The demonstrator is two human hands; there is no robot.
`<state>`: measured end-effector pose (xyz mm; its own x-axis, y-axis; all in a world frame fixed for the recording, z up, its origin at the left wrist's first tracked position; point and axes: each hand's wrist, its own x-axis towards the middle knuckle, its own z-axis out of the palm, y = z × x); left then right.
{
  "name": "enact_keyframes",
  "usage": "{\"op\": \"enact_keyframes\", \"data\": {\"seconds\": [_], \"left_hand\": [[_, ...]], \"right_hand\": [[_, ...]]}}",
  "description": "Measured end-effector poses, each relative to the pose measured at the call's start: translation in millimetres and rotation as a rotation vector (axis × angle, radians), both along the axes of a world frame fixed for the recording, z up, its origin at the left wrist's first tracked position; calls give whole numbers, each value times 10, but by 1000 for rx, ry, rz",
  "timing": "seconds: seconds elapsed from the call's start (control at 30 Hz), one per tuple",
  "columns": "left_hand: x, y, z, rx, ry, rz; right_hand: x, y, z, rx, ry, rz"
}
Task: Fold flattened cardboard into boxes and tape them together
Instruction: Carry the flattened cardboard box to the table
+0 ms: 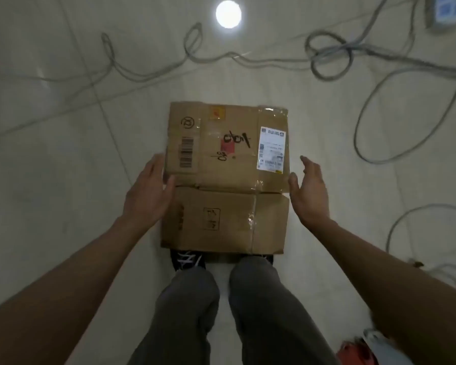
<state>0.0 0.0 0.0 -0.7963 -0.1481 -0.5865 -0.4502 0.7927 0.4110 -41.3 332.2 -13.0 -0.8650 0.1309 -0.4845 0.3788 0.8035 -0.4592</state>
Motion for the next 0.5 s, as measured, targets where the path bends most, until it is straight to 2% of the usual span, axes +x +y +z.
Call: {"op": "enact_keyframes", "data": {"seconds": [0.1, 0.23, 0.33, 0.5], "left_hand": [[17, 78, -478, -21, 32, 20], [156, 148, -933, -53, 88, 49], [265, 169, -1171, -53, 141, 83], [352, 230, -1374, 43, 168, 282]], "right_hand": [[85, -20, -433, 1, 36, 5], [233, -26, -861, -19, -33, 7], [346, -55, -1039, -146, -36, -62], [495, -82, -1229, -197, -69, -200]]}}
